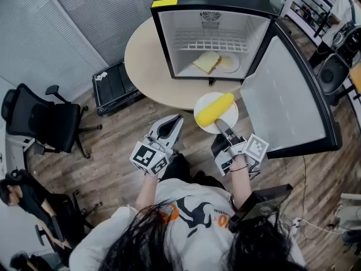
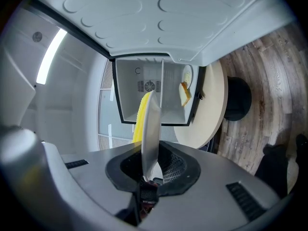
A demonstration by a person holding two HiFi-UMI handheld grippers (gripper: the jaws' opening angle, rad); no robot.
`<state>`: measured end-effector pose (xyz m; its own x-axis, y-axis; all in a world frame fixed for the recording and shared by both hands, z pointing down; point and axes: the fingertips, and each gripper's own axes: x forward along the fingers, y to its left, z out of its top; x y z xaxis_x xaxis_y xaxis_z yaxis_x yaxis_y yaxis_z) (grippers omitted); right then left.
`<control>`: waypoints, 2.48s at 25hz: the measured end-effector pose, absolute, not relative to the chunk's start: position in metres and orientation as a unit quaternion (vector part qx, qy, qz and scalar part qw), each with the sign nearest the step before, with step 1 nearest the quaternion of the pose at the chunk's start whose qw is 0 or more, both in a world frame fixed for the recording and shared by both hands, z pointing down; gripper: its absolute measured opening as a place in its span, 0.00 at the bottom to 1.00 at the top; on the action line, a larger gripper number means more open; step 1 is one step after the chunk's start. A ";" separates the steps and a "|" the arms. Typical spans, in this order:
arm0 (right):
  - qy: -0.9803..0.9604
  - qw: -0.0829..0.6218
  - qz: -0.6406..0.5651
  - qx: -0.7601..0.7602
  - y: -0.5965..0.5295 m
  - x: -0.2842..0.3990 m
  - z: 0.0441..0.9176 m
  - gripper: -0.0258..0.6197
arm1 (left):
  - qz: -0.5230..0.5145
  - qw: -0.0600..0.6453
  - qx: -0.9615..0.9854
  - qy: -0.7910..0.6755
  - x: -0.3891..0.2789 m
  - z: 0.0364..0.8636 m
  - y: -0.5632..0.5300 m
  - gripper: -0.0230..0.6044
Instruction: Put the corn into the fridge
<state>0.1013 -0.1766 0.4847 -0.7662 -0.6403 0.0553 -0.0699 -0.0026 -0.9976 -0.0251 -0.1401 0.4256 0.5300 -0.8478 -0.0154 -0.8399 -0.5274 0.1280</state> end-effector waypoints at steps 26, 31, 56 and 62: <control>0.663 0.266 -0.613 -0.338 -0.357 0.077 0.468 0.10 | -0.014 0.062 0.920 -0.388 -0.054 0.440 -0.304 0.06; 0.663 0.272 -0.601 -0.355 -0.398 0.075 0.462 0.10 | -0.016 0.068 0.927 -0.370 -0.059 0.441 -0.327 0.06; 0.615 0.243 -0.604 -0.445 -0.530 0.074 0.488 0.11 | -0.013 0.082 0.941 -0.327 -0.079 0.448 -0.384 0.06; 0.632 0.217 -0.567 -0.482 -0.533 0.073 0.481 0.15 | -0.013 0.084 0.941 -0.329 -0.082 0.451 -0.385 0.06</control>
<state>0.0726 -0.5329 0.4806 -0.4420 -0.8550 0.2715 -0.3625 -0.1066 -0.9259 -0.0817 -0.3855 0.4506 0.7838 -0.6203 0.0304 -0.6159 -0.7699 0.1670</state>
